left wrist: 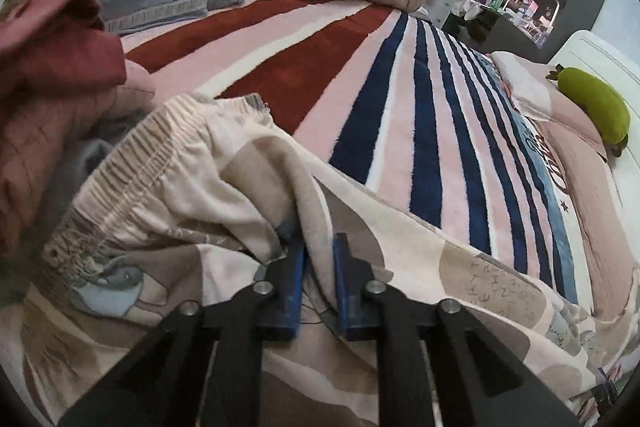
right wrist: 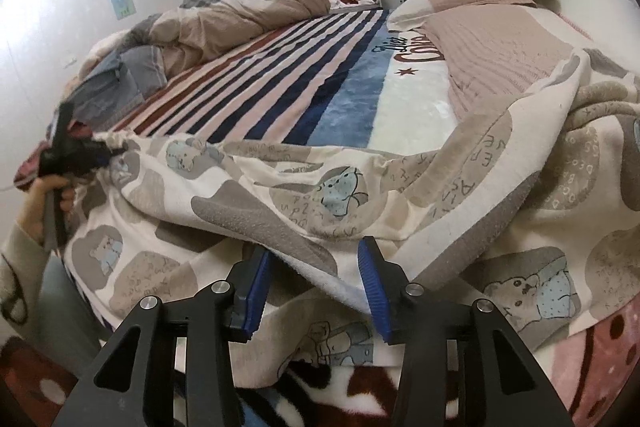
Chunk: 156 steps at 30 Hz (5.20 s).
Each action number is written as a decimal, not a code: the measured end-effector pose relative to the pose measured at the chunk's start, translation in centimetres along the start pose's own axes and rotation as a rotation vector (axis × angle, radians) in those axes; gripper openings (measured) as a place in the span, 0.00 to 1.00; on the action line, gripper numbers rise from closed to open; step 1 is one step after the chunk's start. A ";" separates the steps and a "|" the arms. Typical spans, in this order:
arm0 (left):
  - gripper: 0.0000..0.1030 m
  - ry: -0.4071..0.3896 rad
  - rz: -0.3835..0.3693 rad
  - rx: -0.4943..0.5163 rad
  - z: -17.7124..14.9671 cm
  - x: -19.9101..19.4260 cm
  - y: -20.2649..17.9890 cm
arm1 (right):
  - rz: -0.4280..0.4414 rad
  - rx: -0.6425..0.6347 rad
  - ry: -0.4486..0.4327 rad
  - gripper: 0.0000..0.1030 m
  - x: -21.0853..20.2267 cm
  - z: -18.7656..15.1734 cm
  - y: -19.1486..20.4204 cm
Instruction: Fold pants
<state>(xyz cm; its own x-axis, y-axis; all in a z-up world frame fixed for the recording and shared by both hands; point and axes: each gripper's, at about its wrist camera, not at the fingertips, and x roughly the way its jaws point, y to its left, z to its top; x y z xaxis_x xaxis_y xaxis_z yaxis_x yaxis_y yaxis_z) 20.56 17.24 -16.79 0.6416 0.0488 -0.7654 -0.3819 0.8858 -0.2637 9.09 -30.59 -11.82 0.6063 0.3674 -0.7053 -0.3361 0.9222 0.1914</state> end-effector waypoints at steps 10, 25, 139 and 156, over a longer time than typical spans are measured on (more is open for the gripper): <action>0.03 -0.251 -0.084 0.080 -0.4 -10.0 -1.4 | 0.015 0.027 -0.023 0.37 -0.7 -0.3 -0.8; 0.03 -0.100 -0.002 -0.057 -11.7 -12.2 6.8 | 0.034 0.148 -0.125 0.46 -3.7 -1.4 -0.6; 0.74 -0.120 -0.025 0.150 -4.9 -14.8 7.0 | -0.099 -0.036 -0.069 0.48 -5.4 0.8 1.8; 0.75 -0.134 -0.214 0.252 -4.3 -12.1 -6.0 | -0.451 0.015 -0.150 0.62 -5.0 9.1 -9.0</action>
<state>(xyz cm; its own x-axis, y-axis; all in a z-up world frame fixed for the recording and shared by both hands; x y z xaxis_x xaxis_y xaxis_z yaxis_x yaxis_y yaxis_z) 12.22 9.38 -8.47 0.7770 -0.1046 -0.6207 -0.0643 0.9678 -0.2435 15.63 -39.62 -3.86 0.7871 -0.0573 -0.6142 -0.0057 0.9950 -0.1001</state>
